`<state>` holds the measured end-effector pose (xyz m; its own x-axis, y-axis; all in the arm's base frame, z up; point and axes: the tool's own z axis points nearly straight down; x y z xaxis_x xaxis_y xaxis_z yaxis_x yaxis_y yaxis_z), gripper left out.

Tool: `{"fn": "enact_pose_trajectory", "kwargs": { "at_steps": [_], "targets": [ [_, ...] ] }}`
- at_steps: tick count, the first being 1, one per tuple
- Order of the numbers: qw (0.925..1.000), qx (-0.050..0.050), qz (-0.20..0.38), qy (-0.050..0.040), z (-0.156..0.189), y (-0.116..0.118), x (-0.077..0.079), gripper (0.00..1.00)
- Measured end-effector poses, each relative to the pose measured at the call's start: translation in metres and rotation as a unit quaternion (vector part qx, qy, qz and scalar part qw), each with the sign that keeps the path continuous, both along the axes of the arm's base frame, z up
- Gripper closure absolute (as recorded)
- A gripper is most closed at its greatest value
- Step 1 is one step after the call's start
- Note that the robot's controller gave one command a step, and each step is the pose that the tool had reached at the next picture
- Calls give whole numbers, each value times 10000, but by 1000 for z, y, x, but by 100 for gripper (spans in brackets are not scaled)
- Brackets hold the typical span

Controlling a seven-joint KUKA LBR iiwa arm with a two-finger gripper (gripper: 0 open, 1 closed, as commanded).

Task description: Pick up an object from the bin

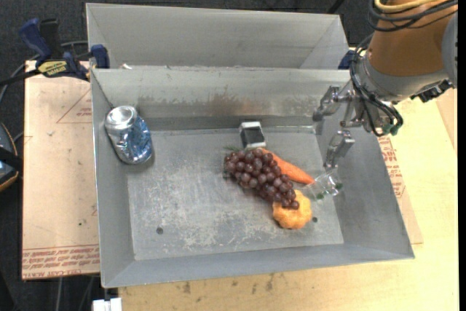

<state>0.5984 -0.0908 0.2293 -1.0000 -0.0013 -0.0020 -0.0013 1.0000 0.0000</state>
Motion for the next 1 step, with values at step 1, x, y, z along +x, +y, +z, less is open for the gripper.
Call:
{"fn": "enact_pose_trajectory", "kwargs": {
  "at_steps": [1],
  "targets": [
    [10000, 0, 1, 0, 0, 0, 0, 0]
  ]
}}
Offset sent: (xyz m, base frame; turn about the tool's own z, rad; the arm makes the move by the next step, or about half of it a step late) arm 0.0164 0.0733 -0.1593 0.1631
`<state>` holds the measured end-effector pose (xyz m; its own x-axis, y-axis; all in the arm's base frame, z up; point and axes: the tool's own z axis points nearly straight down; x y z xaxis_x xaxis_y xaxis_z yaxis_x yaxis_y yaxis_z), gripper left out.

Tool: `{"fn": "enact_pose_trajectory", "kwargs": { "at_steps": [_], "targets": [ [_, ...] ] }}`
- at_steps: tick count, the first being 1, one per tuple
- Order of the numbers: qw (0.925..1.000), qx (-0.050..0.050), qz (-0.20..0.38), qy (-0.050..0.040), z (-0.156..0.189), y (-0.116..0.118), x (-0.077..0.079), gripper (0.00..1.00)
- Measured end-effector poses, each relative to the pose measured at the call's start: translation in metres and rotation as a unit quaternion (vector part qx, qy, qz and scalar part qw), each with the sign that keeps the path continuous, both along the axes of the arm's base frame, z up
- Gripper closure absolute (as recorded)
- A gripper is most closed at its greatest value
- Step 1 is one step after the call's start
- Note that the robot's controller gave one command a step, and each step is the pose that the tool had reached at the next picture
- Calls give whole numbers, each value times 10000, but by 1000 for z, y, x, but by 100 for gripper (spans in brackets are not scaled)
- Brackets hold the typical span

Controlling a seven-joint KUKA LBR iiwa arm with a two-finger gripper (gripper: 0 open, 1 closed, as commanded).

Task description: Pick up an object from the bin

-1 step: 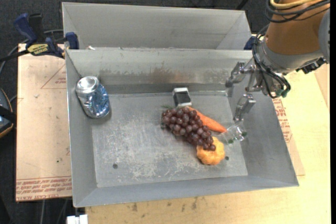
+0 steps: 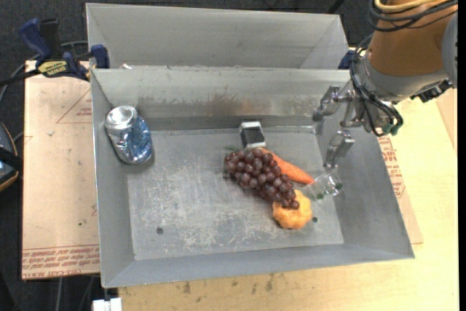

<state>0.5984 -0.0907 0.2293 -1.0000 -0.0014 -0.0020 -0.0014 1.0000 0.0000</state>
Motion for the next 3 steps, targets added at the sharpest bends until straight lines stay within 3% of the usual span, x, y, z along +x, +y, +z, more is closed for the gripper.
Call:
{"fn": "enact_pose_trajectory", "kwargs": {
  "at_steps": [1, 2, 3],
  "targets": [
    [9993, 3, -362, -25, -66, 31, 8, 0],
    [9981, 4, -614, 38, -77, 91, -7, 0],
    [9923, 17, -1237, -5, -83, 94, 2, 0]
  ]
}}
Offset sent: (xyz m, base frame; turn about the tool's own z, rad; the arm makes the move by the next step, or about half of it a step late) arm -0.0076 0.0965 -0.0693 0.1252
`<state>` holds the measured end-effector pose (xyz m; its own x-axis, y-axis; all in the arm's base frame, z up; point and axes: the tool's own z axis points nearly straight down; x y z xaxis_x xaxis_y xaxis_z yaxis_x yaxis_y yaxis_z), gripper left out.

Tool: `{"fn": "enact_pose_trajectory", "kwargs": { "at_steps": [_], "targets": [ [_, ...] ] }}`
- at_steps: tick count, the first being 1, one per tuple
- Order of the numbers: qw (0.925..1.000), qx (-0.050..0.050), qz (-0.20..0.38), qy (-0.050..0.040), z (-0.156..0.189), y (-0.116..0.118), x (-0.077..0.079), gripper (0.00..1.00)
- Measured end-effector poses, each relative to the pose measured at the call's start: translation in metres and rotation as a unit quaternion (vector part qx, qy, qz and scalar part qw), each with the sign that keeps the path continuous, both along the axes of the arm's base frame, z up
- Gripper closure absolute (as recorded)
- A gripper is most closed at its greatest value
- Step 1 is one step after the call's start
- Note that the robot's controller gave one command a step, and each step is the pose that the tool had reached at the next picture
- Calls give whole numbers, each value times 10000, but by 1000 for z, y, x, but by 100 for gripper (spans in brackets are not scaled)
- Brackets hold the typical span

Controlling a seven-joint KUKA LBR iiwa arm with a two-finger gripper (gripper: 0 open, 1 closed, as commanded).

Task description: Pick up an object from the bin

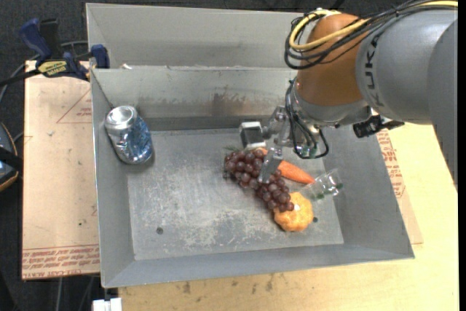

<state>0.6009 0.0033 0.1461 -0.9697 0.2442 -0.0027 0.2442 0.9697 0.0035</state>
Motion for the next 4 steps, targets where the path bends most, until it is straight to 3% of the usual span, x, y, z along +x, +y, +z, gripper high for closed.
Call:
{"fn": "enact_pose_trajectory", "kwargs": {
  "at_steps": [1, 2, 4],
  "targets": [
    [9929, 2, -1190, 35, -61, -18, 15, 0],
    [9846, -4, -1747, -90, -68, -9, 8, 100],
    [9847, -9, -1745, -52, -64, -9, 6, 100]
  ]
}}
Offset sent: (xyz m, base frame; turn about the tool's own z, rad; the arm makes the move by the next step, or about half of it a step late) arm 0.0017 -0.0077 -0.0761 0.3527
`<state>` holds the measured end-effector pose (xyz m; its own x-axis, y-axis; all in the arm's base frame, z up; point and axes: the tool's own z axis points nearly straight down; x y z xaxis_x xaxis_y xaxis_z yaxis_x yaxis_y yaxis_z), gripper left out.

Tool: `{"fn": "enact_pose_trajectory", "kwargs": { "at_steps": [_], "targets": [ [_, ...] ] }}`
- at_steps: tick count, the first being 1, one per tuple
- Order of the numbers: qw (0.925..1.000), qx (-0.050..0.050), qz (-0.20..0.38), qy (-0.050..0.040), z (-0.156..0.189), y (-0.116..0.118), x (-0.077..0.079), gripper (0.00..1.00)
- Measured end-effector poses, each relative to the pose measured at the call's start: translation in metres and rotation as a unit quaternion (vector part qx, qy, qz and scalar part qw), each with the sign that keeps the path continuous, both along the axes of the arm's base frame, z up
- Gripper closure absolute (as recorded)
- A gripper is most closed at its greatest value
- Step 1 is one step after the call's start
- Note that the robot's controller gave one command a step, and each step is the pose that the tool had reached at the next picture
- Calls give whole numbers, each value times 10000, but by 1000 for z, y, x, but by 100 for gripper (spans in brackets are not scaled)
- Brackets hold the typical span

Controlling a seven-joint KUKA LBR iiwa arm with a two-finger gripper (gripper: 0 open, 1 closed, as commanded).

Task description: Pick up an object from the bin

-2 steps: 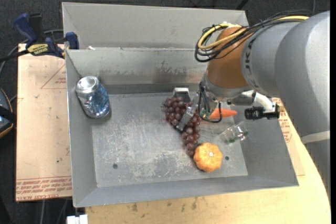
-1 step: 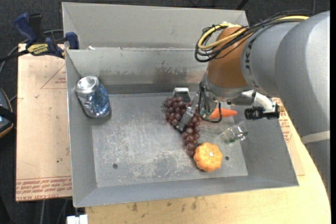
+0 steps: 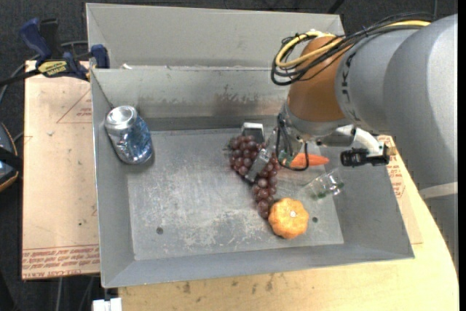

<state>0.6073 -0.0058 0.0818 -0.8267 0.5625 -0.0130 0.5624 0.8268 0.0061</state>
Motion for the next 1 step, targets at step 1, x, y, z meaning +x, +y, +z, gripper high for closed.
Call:
{"fn": "enact_pose_trajectory", "kwargs": {
  "at_steps": [1],
  "targets": [
    [10000, 11, 4, 80, 16, 1, -3, 100]
  ]
}}
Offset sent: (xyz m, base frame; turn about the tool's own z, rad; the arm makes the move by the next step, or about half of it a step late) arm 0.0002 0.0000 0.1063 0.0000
